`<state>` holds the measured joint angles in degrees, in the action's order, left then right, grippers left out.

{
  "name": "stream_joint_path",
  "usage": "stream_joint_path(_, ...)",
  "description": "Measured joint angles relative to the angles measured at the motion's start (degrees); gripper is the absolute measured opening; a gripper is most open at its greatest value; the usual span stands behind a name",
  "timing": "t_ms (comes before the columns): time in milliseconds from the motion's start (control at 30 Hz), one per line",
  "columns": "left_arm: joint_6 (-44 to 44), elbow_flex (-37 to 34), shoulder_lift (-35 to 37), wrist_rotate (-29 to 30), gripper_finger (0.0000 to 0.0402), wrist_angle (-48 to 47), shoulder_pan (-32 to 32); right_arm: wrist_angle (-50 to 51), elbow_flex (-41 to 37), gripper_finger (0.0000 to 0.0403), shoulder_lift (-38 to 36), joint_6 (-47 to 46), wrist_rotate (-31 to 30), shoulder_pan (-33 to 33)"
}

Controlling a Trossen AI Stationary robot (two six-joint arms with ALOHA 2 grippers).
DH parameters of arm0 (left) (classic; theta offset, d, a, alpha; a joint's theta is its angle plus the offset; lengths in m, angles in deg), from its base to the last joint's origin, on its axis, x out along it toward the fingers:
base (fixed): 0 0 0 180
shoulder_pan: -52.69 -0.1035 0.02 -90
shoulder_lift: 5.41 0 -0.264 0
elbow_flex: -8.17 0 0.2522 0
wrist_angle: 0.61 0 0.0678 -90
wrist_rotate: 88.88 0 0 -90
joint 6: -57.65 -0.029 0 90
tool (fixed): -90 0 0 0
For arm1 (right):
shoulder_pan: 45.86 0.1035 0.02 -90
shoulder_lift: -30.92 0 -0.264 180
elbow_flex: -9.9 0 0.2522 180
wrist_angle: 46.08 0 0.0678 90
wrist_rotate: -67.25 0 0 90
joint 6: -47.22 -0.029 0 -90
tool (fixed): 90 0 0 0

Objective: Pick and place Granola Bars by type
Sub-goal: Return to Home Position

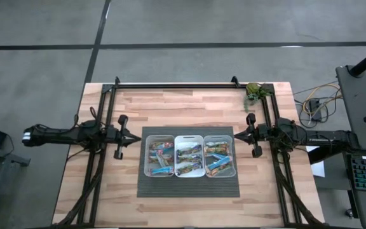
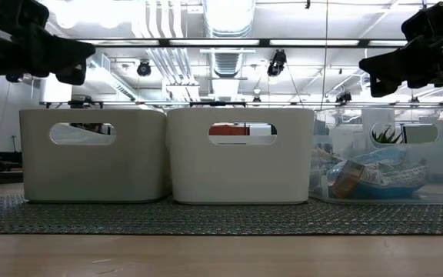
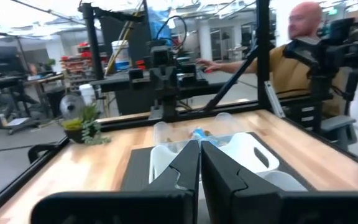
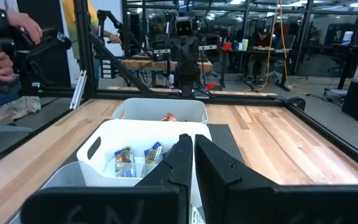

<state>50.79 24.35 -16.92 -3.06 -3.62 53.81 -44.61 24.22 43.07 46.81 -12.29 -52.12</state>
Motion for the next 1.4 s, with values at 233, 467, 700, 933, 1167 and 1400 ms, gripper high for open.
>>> stream_joint_path(233,0.52,-1.87,2.3,0.82,0.0,-0.89,0.0,0.0,0.0,0.0009,0.0,0.0,0.0,-0.02)
stream_joint_path(467,0.9,-1.88,5.19,1.87,0.0,-1.92,0.04,0.02,0.0,0.0009,0.0,0.0,0.0,0.0)
stream_joint_path(700,0.96,-1.92,10.8,2.36,0.0,-5.52,0.04,0.01,0.0,0.0009,0.01,0.0,0.0,-0.01)
stream_joint_path(933,2.32,-1.95,11.5,2.38,0.0,-7.44,0.11,0.02,0.0,0.0009,0.02,0.0,0.0,0.0)
stream_joint_path(1167,4.44,-1.97,11.5,2.43,0.0,-9.36,0.11,0.0,0.0,0.0009,0.02,0.0,-0.02,0.0)
stream_joint_path(1400,4.64,-1.97,11.5,2.89,0.0,-9.88,0.11,0.02,0.0,0.0009,0.02,0.0,0.0,0.0)
